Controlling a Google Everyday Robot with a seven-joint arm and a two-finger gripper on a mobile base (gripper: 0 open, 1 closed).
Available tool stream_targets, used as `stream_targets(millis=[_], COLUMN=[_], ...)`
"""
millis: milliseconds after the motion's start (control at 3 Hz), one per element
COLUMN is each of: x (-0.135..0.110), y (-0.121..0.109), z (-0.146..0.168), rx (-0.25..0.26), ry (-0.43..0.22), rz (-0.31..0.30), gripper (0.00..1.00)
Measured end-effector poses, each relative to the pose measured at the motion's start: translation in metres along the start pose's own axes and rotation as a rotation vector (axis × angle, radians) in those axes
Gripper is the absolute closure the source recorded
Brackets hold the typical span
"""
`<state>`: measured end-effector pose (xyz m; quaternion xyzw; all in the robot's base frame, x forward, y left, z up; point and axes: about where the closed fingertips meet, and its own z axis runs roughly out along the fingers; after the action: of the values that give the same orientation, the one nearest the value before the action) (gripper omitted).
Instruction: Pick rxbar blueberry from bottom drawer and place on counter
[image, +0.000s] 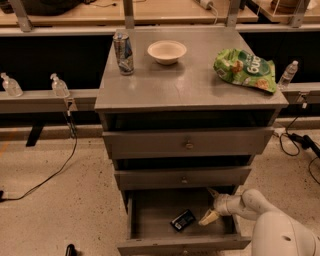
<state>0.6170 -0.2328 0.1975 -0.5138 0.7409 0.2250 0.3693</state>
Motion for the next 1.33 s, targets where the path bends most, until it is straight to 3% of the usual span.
stream_targets(millis=[333,667,1000,1333], x=[0.0,-0.001,0.005,0.014], y=[0.004,0.018,0.029,0.036], z=[0.008,0.03,0.053,0.068], rx=[-0.03,-0.07,-0.124,-0.154], ry=[-0.003,-0.111,-0.163,-0.158], rz=[0.005,-0.03,-0.12,-0.184], gripper=[0.0,0.0,0.0,0.0])
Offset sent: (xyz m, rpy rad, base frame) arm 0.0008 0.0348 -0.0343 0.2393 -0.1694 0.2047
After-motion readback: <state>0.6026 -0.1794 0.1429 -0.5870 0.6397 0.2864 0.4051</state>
